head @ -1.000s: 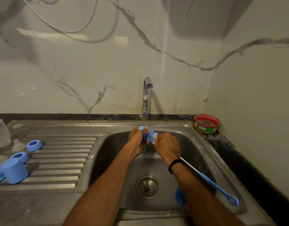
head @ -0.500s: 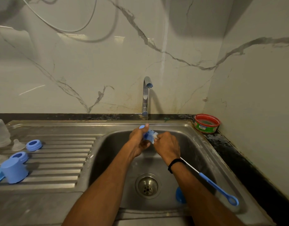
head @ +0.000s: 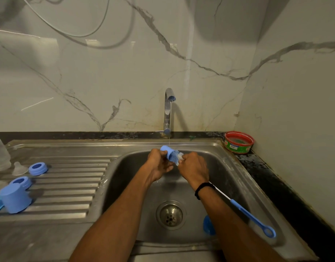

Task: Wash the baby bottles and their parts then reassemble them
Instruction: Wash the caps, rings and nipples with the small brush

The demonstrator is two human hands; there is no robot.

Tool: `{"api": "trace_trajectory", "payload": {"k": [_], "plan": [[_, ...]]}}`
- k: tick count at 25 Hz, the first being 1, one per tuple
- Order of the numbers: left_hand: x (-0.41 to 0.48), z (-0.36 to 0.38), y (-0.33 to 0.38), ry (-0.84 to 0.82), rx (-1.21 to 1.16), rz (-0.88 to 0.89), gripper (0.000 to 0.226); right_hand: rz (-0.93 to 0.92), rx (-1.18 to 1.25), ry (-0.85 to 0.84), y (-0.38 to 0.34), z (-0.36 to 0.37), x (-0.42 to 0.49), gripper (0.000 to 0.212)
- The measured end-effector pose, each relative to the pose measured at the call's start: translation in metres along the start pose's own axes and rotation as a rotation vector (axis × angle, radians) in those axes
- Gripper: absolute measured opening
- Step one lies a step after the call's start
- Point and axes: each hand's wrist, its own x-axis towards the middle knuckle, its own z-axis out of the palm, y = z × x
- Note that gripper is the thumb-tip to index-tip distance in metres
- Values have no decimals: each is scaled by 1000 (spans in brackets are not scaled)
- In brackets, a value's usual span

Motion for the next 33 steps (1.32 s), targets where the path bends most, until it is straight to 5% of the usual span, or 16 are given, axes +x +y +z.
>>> {"api": "trace_trajectory", "payload": {"k": [4, 10, 17, 20, 22, 25, 33], "plan": [[1, 4, 0, 114, 28, 61, 27, -4, -13, 3, -4, 1, -4, 21], [-2, 6, 3, 20, -44, 42, 31, -13, 5, -48, -7, -4, -6, 19], [4, -12, 4, 335, -85, 169, 19, 186, 292, -161, -10, -22, -3, 17], [9, -15, 6, 499, -72, 187, 14, 76, 278, -82, -14, -31, -9, 18], [6, -13, 8, 404, -32, 138, 12, -9, 281, -39, -18, -32, -13, 16], [-11, 1, 6, -34, -64, 39, 23, -10, 195, 60, -18, -26, -13, 19], [-9, 8, 0, 25, 5, 193, 13, -18, 119, 82, -17, -14, -3, 20]]}}
